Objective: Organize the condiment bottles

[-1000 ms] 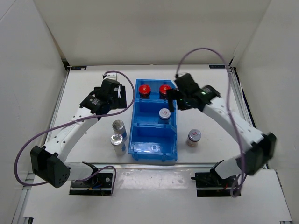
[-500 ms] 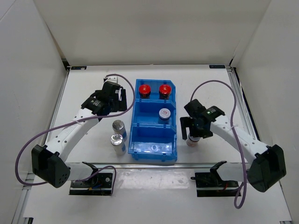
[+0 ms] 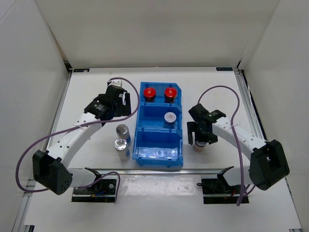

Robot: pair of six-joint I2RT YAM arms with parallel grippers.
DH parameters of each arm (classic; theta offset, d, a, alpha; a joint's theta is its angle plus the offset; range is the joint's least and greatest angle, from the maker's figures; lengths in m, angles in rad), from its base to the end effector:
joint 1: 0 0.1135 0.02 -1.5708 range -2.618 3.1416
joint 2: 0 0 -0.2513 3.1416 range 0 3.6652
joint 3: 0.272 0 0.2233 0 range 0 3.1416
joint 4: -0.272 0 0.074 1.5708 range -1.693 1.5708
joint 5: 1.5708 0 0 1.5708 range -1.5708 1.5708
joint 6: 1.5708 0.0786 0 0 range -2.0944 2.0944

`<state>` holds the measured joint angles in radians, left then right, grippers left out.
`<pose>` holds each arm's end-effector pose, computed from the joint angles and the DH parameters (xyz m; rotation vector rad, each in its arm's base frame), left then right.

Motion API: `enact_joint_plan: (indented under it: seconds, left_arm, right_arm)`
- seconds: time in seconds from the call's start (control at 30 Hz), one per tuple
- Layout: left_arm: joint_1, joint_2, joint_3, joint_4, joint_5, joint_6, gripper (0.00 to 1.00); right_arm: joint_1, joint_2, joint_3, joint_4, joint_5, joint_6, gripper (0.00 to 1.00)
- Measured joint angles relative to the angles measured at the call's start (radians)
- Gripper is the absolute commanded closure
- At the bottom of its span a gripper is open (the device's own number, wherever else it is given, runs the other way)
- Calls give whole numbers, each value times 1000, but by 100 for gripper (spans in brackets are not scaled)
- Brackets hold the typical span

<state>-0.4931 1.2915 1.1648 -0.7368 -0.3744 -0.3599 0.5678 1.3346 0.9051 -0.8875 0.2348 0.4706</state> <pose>0.2491 -0.1012 0.2755 -0.0076 2.3572 0.0464 0.1949 0.1026 0.1772 -0.0941 2.8028 -0.1096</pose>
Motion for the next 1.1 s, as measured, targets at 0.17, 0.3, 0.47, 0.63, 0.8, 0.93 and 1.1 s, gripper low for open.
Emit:
enact_joint_plan:
  seconds: [0.17, 0.3, 0.47, 0.63, 0.8, 0.93, 1.1]
  left_arm:
    - [0, -13, -12, -5, 0, 1, 0]
    - [0, -26, -13, -4, 0, 5, 0]
    - [0, -57, -29, 1, -2, 8, 0]
    - [0, -81, -33, 13, -3, 8, 0]
    - [-18, -119, -48, 12, -22, 16, 0]
    - [-39, -166, -73, 4, -41, 30, 0]
    - [-73, -211, -75, -42, -76, 30, 0]
  right_arm:
    - [-44, 37, 2, 16, 11, -1, 29]
    - [-51, 52, 16, 16, 11, 4, 57]
    - [-51, 45, 84, -66, 55, 16, 97]
    - [-13, 19, 348, -154, 132, -11, 100]
    - [158, 46, 626, -134, 206, -88, 100]
    - [314, 206, 814, -97, 208, -197, 100]
    - [386, 540, 989, -61, 137, -277, 96]
